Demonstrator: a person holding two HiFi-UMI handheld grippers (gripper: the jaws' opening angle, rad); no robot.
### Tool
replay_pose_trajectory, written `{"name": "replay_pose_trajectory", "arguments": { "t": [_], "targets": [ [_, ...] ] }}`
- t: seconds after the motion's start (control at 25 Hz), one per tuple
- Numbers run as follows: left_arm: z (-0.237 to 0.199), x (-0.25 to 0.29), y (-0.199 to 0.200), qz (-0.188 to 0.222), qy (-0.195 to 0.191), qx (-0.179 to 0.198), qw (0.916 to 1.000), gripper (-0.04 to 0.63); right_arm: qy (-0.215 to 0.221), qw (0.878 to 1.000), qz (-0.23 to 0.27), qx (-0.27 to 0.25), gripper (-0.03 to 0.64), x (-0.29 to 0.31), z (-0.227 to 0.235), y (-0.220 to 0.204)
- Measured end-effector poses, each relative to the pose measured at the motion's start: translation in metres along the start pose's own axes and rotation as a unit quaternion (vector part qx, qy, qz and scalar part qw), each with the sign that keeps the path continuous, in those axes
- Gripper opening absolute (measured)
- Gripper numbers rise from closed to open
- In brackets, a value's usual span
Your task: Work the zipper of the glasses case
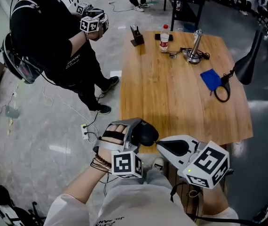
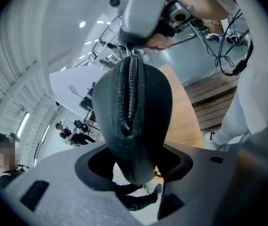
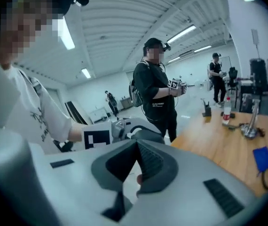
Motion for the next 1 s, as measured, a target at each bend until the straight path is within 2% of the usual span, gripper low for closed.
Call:
{"name": "replay_pose_trajectory", "arguments": {
  "t": [0.08,0.12,0.4,0.48,0.64,0.84,1.0],
  "targets": [
    [0.004,0.007,-0.002,-0.011,-0.011,-0.002,0.9999,0.244,-0.039,0.998,-0.025,-0.04,0.0,0.007,-0.008,-0.002],
    [0.005,0.008,-0.002,-0.005,-0.014,0.0,0.9999,0.242,-0.044,0.998,-0.029,-0.042,0.002,0.008,-0.01,-0.003],
    [0.002,-0.008,-0.009,0.074,-0.014,-0.027,0.9968,0.245,-0.05,0.998,-0.006,0.025,0.0,-0.006,0.018,-0.018],
    [0.001,-0.011,-0.009,0.058,-0.008,-0.027,0.9979,0.243,-0.046,0.999,-0.006,0.017,0.0,-0.005,0.01,-0.013],
    [0.002,-0.006,-0.01,0.012,-0.005,-0.021,0.9997,0.225,-0.073,0.996,-0.03,-0.041,0.002,0.008,-0.014,-0.005],
    [0.008,0.002,-0.007,-0.016,-0.01,0.0,0.9998,0.222,-0.055,0.997,-0.037,-0.037,0.002,0.031,-0.027,-0.012],
    [0.009,0.004,-0.008,-0.029,-0.007,0.003,0.9996,0.222,-0.06,0.997,-0.033,-0.035,0.002,0.039,-0.026,-0.015]
  ]
}}
Point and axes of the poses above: the fingertips, and each gripper's own axes: x forward along the fingers, z to its right, y out of its top, the point moved 7 cm from there along -x, backward along the fingers, and after that the axes turned 4 degrees about z, right-handed, at the moved point
